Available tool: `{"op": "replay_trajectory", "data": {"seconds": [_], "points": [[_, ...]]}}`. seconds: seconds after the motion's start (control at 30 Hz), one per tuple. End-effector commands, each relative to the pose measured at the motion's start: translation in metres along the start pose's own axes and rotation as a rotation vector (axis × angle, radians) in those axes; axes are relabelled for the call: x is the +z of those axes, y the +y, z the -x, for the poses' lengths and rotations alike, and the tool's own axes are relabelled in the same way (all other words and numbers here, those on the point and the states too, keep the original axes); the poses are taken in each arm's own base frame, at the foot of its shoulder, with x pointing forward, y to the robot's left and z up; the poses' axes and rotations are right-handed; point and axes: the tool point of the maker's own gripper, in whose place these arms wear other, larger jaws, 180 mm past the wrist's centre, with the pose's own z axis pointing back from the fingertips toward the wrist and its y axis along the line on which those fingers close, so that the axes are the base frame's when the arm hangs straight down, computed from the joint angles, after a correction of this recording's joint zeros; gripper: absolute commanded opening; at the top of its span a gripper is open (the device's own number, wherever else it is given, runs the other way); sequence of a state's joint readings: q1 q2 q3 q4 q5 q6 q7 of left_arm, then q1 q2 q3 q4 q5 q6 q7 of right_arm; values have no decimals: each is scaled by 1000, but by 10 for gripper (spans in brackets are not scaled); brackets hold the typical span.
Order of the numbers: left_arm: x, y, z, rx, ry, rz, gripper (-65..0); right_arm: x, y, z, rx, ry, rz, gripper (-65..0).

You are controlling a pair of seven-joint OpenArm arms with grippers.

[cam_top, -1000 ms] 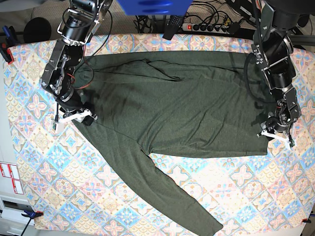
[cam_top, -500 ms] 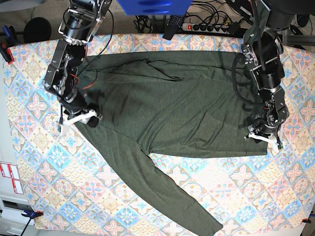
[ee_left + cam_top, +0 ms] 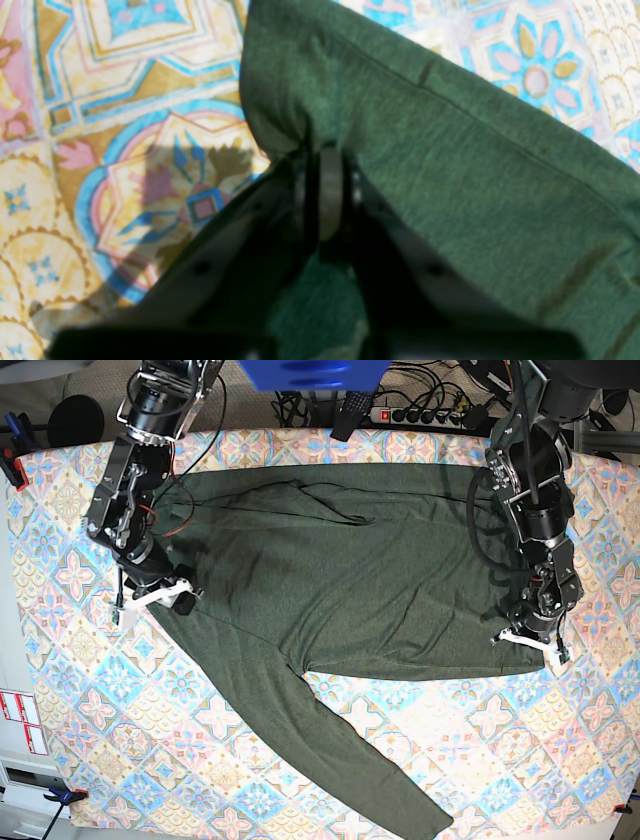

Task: Fold the T-shirt properly
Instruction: 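Grasp the shirt's side edges near the hem with both grippers, then lift the hem side and fold it toward the collar with both grippers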

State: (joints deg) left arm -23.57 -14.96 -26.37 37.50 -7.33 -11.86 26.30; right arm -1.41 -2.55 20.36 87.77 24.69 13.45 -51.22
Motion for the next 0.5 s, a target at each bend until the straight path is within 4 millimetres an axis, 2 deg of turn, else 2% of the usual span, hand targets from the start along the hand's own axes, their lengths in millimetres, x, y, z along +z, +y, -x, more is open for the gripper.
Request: {"op": "replay_trajectory", "data": {"seconds": [0.0,0.07,0.23,0.33,0.47], "points": [[3,7,-12,-8,-16,-3,-650,1,6,-17,9,-49,-22,-436],[9,11,-19,6,-51,-1,-650,1,4,-19,13,-50,-19,-436],[27,21,-26,-3,-120,1,-650,-3,-17,-20,71,-5,15,-433],[36,27,-25,-27,-138,-8,-650,-13,-1,-40,129,-13,-17,-432],[43,32,-22,-49,-149,-17,-650,-21,2,-49,214,15,-21,-431]]}}
